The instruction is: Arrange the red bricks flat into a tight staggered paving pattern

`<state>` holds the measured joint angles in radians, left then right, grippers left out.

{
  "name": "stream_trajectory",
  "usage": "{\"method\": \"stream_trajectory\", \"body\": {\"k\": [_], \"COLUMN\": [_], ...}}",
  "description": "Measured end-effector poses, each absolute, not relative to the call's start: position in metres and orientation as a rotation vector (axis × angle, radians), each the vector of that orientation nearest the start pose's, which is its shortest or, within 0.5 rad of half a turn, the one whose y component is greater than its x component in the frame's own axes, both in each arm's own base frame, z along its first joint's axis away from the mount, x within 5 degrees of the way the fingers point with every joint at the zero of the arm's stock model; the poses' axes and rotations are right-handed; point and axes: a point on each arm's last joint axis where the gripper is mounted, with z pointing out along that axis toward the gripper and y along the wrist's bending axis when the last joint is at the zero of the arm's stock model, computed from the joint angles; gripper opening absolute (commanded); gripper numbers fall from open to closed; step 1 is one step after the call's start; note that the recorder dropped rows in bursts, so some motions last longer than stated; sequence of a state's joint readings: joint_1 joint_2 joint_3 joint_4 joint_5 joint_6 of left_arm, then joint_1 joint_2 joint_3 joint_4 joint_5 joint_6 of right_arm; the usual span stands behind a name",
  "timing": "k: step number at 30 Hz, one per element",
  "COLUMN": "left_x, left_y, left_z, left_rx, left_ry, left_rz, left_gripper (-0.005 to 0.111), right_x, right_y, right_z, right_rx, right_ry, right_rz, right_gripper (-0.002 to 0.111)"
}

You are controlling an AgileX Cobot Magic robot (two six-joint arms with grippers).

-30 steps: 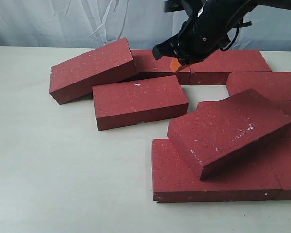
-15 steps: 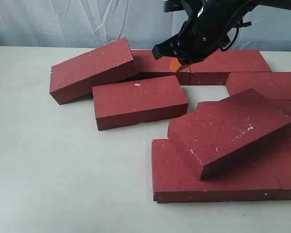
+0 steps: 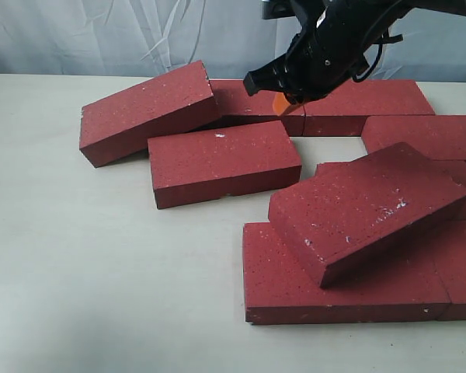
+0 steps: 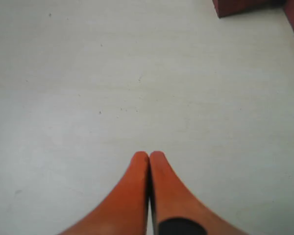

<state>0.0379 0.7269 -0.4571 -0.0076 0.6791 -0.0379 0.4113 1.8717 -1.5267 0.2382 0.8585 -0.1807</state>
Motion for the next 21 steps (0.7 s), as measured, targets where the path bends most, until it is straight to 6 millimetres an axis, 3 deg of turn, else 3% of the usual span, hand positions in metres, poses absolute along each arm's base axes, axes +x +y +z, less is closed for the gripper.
{"method": "stream_trajectory", "body": {"k": [5,14,21], "left_x": [0.142,0.148,0.159], "left_y": [0.0,-0.005,-0.011], "left_z": [0.243,0.249,0.247], "left_rx": [-0.164,-0.27,-0.204], "left_ry": [2.443,2.354,2.402], "left_rz": [-0.104,-0.239,-0.306], "left_gripper": [0.0,0.0,0.0], "right_x": [0.368,0.368,0.368], "right_y": [0.178,0.178,0.179], "right_z": [0.259,0.259,0.259], "right_rx": [-0.637,-0.638,-0.635], "right_ry": [2.617,2.619,2.62], "right_rz": [0.362,0.362,0.368], "right_gripper": [-0.001,-0.001,-0.001]}}
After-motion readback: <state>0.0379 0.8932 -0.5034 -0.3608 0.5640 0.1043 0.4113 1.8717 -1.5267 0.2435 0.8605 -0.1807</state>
